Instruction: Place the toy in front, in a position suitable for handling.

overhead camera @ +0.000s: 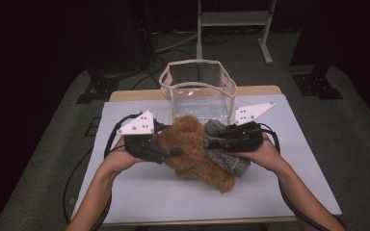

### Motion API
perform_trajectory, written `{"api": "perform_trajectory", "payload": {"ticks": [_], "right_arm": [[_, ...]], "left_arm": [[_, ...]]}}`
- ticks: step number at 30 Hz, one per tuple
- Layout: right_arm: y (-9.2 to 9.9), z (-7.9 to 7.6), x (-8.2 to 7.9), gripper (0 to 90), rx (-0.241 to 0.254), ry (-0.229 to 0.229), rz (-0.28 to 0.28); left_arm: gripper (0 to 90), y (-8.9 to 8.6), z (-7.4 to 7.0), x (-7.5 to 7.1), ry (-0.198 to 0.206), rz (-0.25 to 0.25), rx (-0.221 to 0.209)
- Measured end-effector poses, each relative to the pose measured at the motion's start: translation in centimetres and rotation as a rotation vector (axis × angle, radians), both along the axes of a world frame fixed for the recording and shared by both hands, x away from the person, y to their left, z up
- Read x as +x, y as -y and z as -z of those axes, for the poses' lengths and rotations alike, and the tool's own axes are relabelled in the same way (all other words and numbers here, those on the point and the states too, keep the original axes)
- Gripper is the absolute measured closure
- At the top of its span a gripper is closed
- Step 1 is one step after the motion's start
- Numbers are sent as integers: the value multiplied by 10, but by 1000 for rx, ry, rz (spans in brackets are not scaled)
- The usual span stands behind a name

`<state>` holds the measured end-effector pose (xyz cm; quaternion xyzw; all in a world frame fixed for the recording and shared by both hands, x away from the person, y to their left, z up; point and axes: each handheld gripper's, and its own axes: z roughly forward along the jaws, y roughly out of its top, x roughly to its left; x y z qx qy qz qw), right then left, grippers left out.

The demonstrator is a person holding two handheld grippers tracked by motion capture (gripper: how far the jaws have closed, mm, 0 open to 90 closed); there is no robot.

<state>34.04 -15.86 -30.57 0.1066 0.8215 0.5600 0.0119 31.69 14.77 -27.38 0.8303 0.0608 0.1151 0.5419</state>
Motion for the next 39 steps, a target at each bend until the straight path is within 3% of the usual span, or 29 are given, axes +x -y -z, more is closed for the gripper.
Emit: {"api": "perform_trajectory", "payload": {"ticks": [3,6,9,12,16,18,21,25,29,33,35,39], "right_arm": [[-3,-1,1,755,24,-5,-9],[2,9,2,754,10,-21,7],[19,21,4,753,18,-51,38],[37,17,2,753,35,-49,59],[58,-5,-4,753,26,-9,86],[68,-18,-7,753,54,7,87],[77,-48,-13,753,58,68,94],[67,-79,-18,752,-9,121,69],[52,-96,-19,751,-44,157,35],[47,-83,-16,754,-127,141,44],[54,-74,-10,756,-118,93,51],[61,-65,-4,757,-117,50,56]], "left_arm": [[341,2,-10,0,7,8,23],[339,11,-2,3,-6,12,62],[339,19,5,4,-13,23,48],[338,35,2,3,8,41,34],[332,54,-4,4,31,64,39],[329,64,-6,4,38,82,44],[324,82,-9,4,49,111,50],[320,101,-14,4,64,136,73],[310,118,-16,5,68,160,82],[266,127,-15,8,58,152,116],[232,129,-12,10,39,150,114],[179,125,-11,11,23,137,106]]}}
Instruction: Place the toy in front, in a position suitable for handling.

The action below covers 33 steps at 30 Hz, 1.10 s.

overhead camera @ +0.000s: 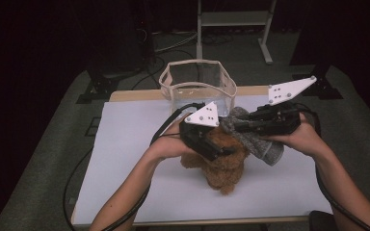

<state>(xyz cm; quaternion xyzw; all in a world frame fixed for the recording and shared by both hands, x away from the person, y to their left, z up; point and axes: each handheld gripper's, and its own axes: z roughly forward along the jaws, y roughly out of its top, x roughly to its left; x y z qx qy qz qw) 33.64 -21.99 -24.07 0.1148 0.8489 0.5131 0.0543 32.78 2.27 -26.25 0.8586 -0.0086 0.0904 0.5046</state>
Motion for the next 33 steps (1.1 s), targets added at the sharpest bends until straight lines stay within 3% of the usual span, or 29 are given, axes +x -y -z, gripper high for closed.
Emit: {"api": "perform_trajectory", "payload": {"ticks": [5,8,10,13,15,19,22,27,29,33], "right_arm": [[0,2,1,756,-10,-6,-3],[0,2,0,756,-14,-3,-1],[3,1,0,756,-11,-5,0],[2,2,-2,756,-11,-1,-4],[-1,1,-2,756,-13,0,-5],[-2,-1,-2,755,-19,0,-11],[-6,-11,-6,754,-29,27,-32],[-32,-28,-8,753,-85,59,-87],[-42,-30,-7,752,-106,62,-96],[-36,-30,-2,751,-99,50,-77]], "left_arm": [[163,-18,-4,-5,12,-16,-19],[124,-30,-3,-7,13,-51,11],[102,-35,2,-4,-16,-65,15],[91,-33,11,0,-72,-41,-5],[87,-29,16,0,-82,-34,-14],[290,-32,18,0,-81,-25,-34],[364,-31,17,-1,-66,-12,-45],[383,-19,13,-9,-24,13,-23],[383,-20,14,-9,-26,5,-28],[388,-29,14,-7,-39,-5,-47]]}}
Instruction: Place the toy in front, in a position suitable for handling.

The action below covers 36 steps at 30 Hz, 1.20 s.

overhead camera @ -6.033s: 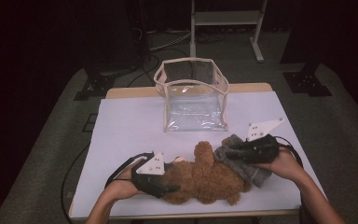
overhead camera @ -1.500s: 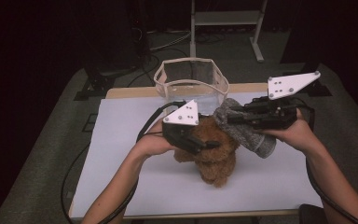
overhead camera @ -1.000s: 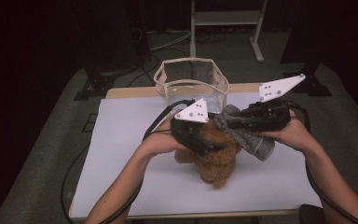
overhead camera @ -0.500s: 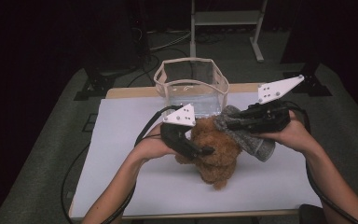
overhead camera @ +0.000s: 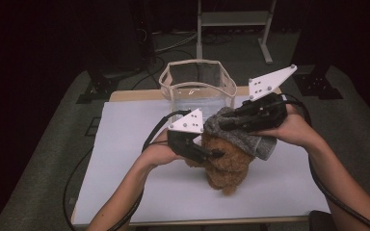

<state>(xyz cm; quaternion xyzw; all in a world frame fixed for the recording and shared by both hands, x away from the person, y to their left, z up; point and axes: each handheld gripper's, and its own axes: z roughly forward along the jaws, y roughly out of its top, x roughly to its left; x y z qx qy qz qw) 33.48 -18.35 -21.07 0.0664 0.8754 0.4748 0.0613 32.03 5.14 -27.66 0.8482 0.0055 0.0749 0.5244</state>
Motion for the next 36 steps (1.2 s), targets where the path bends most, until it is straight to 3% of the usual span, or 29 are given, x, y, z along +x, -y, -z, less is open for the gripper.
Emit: {"api": "perform_trajectory", "payload": {"ticks": [9,23,26,29,36], "right_arm": [[41,5,5,751,26,-30,85],[62,6,3,750,65,-10,117],[53,12,4,750,73,-24,107],[38,17,8,751,73,-29,91],[-5,24,17,751,83,-36,24]], "left_arm": [[374,-4,0,1,-3,-11,-12],[342,-19,-1,6,-17,-48,-13],[305,-22,-1,6,-24,-53,-3],[196,-26,-3,3,-23,-43,25],[135,-50,-12,-5,8,-70,59]]}}
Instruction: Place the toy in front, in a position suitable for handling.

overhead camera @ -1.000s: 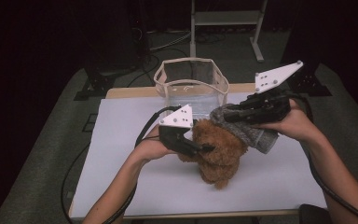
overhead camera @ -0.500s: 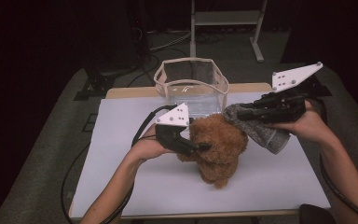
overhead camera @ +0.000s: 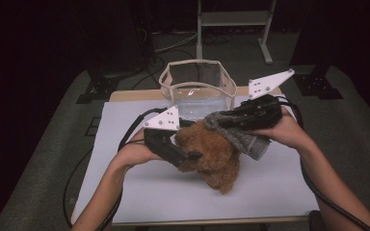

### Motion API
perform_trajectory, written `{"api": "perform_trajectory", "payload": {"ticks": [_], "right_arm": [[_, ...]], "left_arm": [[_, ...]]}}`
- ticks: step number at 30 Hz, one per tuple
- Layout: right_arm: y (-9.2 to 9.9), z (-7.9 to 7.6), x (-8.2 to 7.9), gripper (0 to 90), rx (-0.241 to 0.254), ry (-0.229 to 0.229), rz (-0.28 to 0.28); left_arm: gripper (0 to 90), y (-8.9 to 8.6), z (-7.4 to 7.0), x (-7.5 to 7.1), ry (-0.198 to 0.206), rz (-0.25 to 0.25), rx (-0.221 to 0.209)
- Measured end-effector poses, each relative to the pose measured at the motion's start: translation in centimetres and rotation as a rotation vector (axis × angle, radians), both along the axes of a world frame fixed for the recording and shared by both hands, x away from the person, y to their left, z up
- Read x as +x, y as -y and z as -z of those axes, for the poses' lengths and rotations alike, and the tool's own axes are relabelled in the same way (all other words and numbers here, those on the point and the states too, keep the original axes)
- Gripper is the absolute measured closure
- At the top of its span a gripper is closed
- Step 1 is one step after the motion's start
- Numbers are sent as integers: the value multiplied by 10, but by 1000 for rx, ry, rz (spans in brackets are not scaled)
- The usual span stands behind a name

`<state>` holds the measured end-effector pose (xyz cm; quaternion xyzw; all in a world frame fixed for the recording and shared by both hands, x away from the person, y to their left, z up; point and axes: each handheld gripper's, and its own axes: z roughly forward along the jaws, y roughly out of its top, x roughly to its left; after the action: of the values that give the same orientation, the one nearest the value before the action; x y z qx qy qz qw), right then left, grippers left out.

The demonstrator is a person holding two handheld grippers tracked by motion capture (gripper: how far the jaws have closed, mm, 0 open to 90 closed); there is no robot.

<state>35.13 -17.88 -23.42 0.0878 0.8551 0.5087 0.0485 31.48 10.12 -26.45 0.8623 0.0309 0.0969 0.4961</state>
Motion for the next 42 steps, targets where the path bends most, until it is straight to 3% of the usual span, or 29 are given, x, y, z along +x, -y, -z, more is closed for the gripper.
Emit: {"api": "perform_trajectory", "payload": {"ticks": [4,10,12,17,20,22,24,25,27,31,36,42], "right_arm": [[-27,7,2,751,6,-5,-34],[-47,25,2,751,39,-21,-66],[-51,35,3,751,37,-33,-66],[-62,67,8,750,-4,-81,-63],[-73,89,7,749,-75,-89,-61],[-79,99,6,748,-100,-97,-72],[-86,108,2,747,-126,-90,-81],[-87,111,1,747,-142,-79,-87],[-84,115,0,747,-140,-98,-87],[-64,119,1,747,-125,-112,-51],[-38,126,10,747,-76,-158,32],[-29,132,20,747,-55,-164,74]], "left_arm": [[171,-15,5,-7,22,-18,60],[189,-45,22,-11,-3,-63,60],[187,-63,33,-12,-24,-100,73],[172,-90,47,-15,-55,-149,66],[170,-101,45,-18,-66,-168,37],[174,-100,47,-19,-73,-173,56],[178,-93,56,-20,-73,-164,134],[197,-90,61,-20,-79,-155,151],[217,-87,73,-20,-96,-137,196],[220,-90,82,-18,-129,-153,171],[220,-86,73,-19,-100,-157,188],[220,-75,73,-27,-63,-121,246]]}}
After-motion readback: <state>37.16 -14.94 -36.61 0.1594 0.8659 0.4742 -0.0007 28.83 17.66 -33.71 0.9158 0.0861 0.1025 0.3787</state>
